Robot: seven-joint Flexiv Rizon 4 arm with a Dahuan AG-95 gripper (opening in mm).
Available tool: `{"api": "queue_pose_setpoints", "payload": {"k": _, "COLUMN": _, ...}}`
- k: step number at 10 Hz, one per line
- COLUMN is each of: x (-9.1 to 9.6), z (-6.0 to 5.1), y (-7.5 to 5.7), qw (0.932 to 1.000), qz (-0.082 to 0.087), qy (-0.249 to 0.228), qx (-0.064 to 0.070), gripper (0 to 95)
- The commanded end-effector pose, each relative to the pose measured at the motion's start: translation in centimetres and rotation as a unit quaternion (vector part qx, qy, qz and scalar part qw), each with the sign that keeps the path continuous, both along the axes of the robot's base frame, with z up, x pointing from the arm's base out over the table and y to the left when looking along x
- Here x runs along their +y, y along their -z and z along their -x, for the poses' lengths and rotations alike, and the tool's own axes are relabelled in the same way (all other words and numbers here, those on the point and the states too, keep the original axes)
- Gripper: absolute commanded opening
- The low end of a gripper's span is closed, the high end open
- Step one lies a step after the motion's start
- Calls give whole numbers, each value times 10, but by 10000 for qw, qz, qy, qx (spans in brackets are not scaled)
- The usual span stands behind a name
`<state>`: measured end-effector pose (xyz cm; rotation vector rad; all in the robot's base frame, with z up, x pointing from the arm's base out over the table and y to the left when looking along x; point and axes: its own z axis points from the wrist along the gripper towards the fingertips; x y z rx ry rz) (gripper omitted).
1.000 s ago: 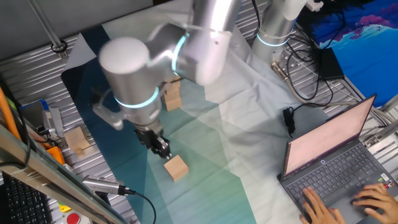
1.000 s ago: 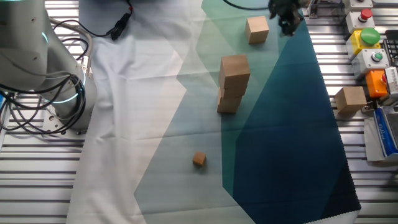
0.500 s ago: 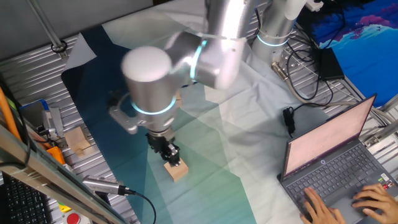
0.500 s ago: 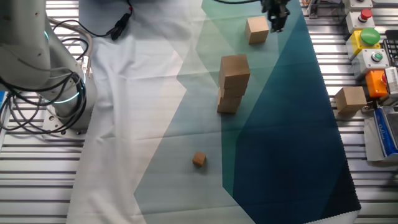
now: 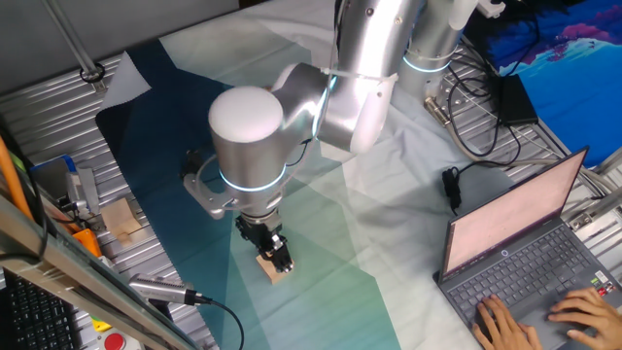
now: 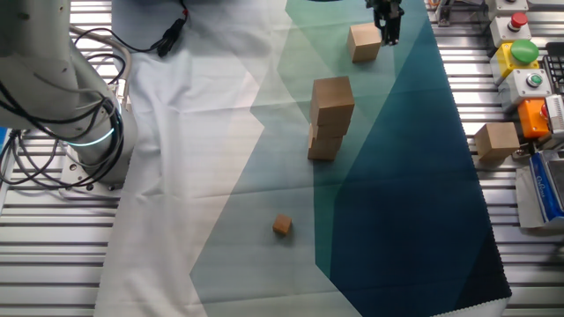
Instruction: Stack the blocks in a vertical line of five
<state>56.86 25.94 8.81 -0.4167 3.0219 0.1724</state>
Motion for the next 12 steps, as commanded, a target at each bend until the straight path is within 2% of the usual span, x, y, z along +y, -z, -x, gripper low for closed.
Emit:
{"api": "queue_pose_setpoints", "payload": {"k": 1, "x": -1, "z": 0, "y": 6, "qw": 10000, "qz": 11, "qy": -37, "qx": -8, "gripper": 950}}
{"api": "queue_pose_setpoints", "payload": {"k": 3, "x": 0, "z": 1, "y": 16, "qw": 9999, "qz": -3, "qy": 116, "qx": 18, "gripper": 950}}
{"api": "queue_pose_setpoints", "payload": {"k": 8, "x": 6, "z": 2, "y": 24, "qw": 9993, "qz": -10, "qy": 381, "qx": 53, "gripper": 950}}
{"api": "queue_pose_setpoints", "payload": {"k": 9, "x": 7, "z": 3, "y": 27, "qw": 9992, "qz": 8, "qy": 405, "qx": 54, "gripper": 760}}
{"api": "queue_pose_setpoints", "payload": {"k": 12, "x": 8, "z": 3, "y": 33, "qw": 9988, "qz": 9, "qy": 491, "qx": 63, "gripper": 760}}
